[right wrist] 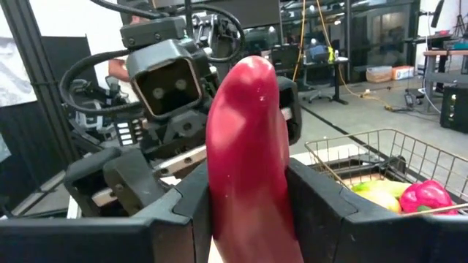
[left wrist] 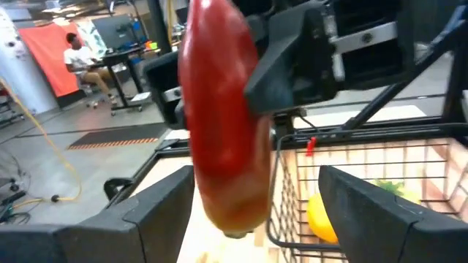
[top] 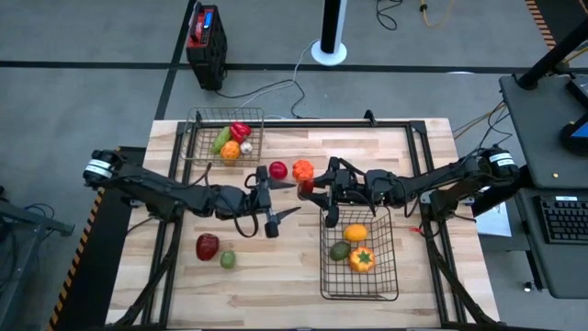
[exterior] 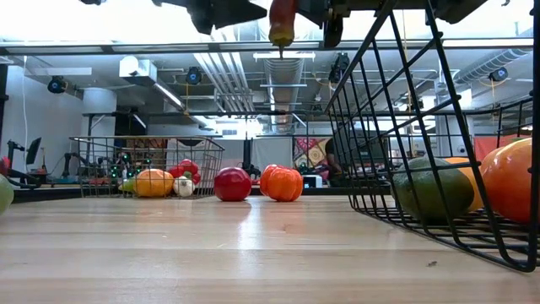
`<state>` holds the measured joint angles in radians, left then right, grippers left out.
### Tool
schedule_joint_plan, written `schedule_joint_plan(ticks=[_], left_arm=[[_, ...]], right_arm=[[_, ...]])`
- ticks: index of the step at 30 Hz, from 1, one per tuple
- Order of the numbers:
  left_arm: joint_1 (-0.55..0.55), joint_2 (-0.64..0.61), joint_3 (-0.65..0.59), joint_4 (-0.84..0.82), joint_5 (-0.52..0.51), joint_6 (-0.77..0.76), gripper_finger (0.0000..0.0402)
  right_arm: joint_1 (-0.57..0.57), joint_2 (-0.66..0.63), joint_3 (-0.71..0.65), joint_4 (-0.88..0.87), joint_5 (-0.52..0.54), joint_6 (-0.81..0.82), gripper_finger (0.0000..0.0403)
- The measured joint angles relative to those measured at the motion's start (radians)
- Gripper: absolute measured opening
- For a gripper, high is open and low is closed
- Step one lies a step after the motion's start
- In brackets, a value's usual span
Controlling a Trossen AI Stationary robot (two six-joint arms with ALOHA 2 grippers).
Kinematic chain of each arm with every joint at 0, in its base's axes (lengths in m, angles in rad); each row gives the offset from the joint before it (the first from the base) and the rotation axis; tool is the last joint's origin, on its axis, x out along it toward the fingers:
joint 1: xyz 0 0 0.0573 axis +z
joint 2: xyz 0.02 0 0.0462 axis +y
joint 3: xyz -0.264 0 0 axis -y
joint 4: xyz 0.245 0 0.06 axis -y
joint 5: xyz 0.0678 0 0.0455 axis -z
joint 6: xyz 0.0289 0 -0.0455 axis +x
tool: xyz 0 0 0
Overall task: Sort produce into baskets
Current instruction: Put the red chili pepper into the gold wire basket
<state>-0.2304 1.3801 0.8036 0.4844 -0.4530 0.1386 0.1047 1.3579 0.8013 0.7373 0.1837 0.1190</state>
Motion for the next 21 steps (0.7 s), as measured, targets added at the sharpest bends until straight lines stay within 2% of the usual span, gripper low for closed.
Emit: schedule_joint_plan(ticks=[8, 17, 21], left_arm=[[0.019, 0.039, 0.000, 0.097, 0.050, -0.001, 0.0274], [0.024, 0.100, 0.000, 0.193, 0.047, -0.001, 0.0274], [0.025, 0.114, 0.000, 0.215, 0.045, 0.010, 0.0257]], right_arm=[[0.000, 0.000, 0.000, 0.001, 0.000, 0.000, 0.0137], [0.000, 0.000, -0.001, -0.003, 0.000, -0.005, 0.0137], [0.000, 0.000, -0.001, -0.003, -0.002, -0.004, 0.0137]])
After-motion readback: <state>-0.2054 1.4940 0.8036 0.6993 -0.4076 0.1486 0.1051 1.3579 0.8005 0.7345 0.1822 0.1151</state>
